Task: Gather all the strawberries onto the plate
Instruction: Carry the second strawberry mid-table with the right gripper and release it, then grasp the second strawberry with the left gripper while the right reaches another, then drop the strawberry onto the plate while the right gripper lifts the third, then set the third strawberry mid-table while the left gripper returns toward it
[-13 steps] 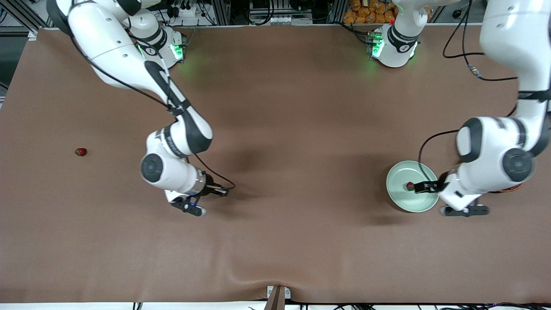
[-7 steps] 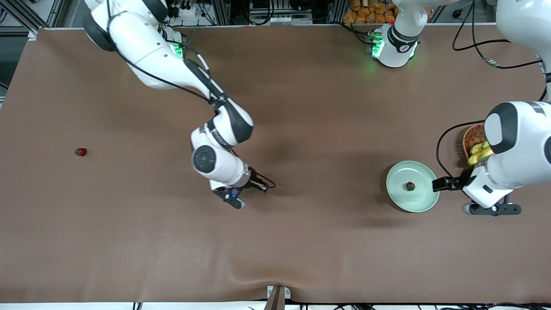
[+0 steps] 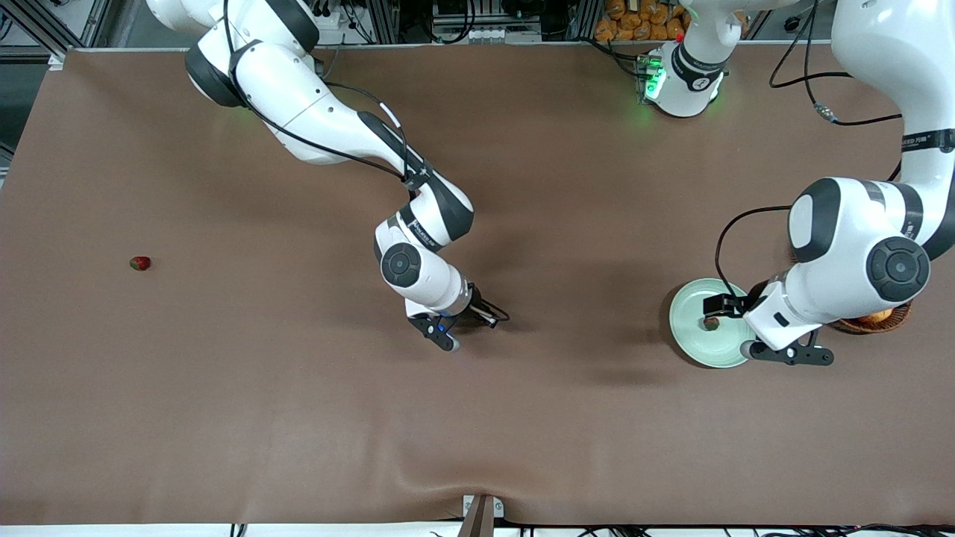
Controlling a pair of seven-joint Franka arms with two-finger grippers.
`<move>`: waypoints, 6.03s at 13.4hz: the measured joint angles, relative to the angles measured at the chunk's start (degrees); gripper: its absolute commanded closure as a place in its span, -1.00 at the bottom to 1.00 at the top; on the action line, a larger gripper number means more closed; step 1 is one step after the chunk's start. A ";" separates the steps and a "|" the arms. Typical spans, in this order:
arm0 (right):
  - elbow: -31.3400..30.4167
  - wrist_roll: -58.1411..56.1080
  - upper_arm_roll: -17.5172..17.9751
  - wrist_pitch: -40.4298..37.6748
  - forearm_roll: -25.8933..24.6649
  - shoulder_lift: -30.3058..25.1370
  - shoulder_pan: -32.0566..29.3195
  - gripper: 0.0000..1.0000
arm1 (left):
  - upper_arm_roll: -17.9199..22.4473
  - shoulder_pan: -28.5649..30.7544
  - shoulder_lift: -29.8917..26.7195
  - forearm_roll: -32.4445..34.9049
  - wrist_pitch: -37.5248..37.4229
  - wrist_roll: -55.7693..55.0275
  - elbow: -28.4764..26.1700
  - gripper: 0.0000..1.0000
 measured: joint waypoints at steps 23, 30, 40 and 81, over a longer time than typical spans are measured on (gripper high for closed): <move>-8.41 -44.55 -2.83 -32.51 -17.31 -17.71 -35.98 -1.00 | 3.81 -35.68 20.61 0.00 23.48 -56.76 11.10 -1.00; -9.16 -56.25 -3.00 -35.45 -27.13 -18.03 -52.22 -1.00 | 7.60 -40.40 26.92 0.00 25.68 -60.42 15.95 -0.70; -21.24 -62.40 -2.38 -36.46 -24.30 -17.70 -64.11 -1.00 | 8.05 -40.43 28.48 0.00 28.65 -59.77 16.16 -0.01; -13.48 -47.72 9.26 -24.91 -11.53 -14.09 -28.57 1.00 | 10.51 -11.61 6.85 6.87 6.79 -13.21 4.34 -1.00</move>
